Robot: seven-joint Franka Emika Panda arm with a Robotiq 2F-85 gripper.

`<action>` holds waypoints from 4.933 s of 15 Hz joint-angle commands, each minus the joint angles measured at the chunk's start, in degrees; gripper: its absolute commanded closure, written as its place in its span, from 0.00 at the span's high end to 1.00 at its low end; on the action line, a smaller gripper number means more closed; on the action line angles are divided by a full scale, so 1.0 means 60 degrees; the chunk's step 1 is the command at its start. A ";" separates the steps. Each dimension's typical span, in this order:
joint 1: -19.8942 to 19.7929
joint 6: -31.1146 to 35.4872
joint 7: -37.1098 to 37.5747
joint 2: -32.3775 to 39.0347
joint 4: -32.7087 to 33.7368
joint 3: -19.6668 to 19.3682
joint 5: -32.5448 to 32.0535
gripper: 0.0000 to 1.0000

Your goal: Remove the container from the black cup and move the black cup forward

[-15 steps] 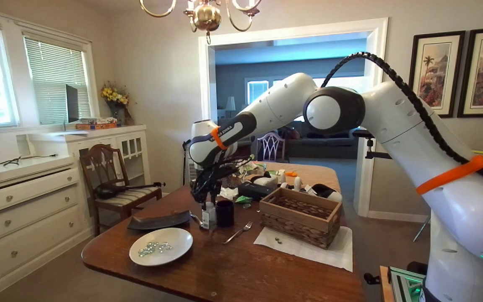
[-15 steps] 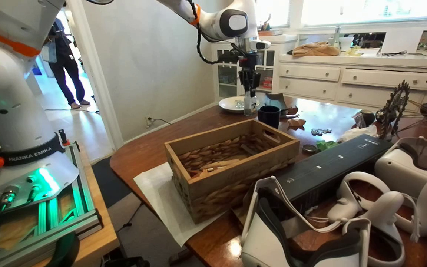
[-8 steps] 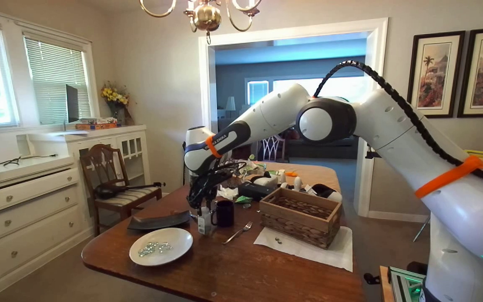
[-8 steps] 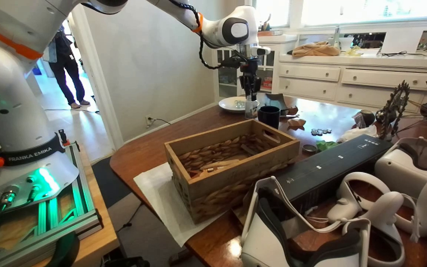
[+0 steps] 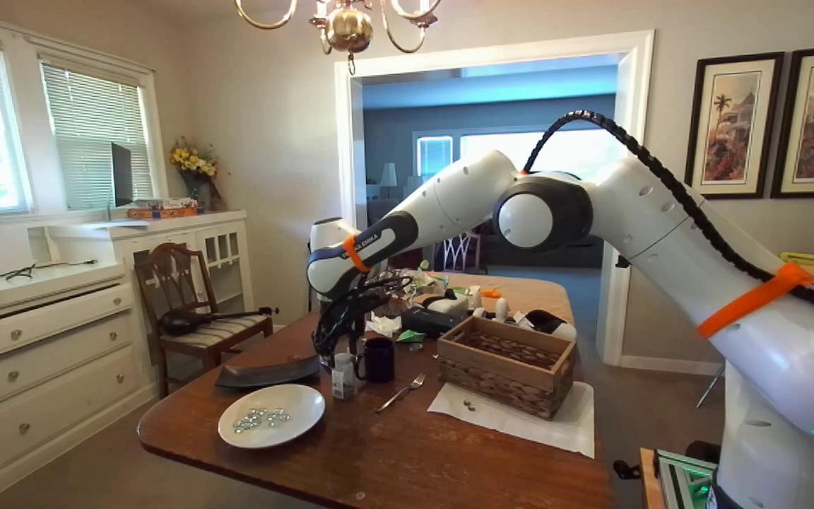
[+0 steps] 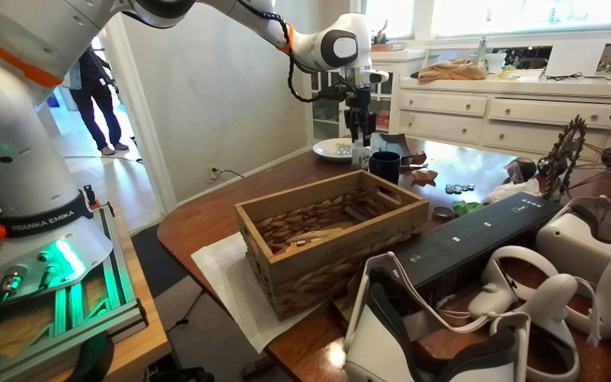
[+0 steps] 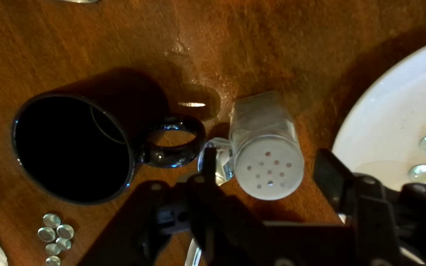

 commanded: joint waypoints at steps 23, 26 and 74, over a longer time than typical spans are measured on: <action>-0.1462 -0.0825 -0.8293 -0.1869 -0.2279 0.0247 -0.1770 1.00; -0.1280 -0.0893 -0.9272 -0.1785 -0.2168 0.0231 -0.2398 1.00; -0.1176 0.0946 -1.4894 0.0274 -0.0137 0.0387 -0.1243 0.74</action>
